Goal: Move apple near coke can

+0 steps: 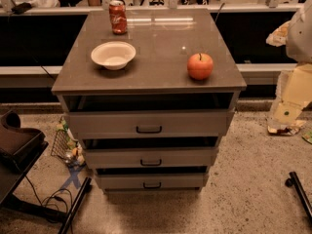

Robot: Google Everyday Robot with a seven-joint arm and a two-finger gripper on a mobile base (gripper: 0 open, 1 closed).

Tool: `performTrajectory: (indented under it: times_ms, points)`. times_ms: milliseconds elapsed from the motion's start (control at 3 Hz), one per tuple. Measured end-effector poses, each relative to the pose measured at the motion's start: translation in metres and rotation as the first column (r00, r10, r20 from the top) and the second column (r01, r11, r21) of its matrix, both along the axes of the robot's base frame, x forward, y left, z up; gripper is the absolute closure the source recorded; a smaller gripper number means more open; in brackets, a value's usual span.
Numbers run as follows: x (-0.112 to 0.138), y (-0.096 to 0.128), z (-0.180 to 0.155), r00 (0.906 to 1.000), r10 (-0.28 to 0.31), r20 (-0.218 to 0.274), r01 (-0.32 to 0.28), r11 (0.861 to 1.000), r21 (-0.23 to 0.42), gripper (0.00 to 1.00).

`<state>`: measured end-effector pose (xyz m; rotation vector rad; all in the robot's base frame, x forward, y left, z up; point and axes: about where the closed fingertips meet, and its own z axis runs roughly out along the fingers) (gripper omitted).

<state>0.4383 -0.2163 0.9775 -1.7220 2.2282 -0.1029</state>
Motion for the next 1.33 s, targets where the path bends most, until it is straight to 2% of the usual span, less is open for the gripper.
performTrajectory:
  times_ms: [333,667,1000,1333]
  points:
    - [0.000,0.000,0.000,1.0000,0.000,0.000,0.000,1.000,0.000,0.00]
    - [0.014,-0.003,0.008,0.9975,-0.003,0.070,0.001,1.000,0.029,0.00]
    - [0.059,-0.023,0.021,0.9760,-0.044,0.213,0.008,0.986,0.164,0.00]
    - [0.115,-0.038,0.014,0.9408,-0.106,0.322,-0.016,0.935,0.354,0.00]
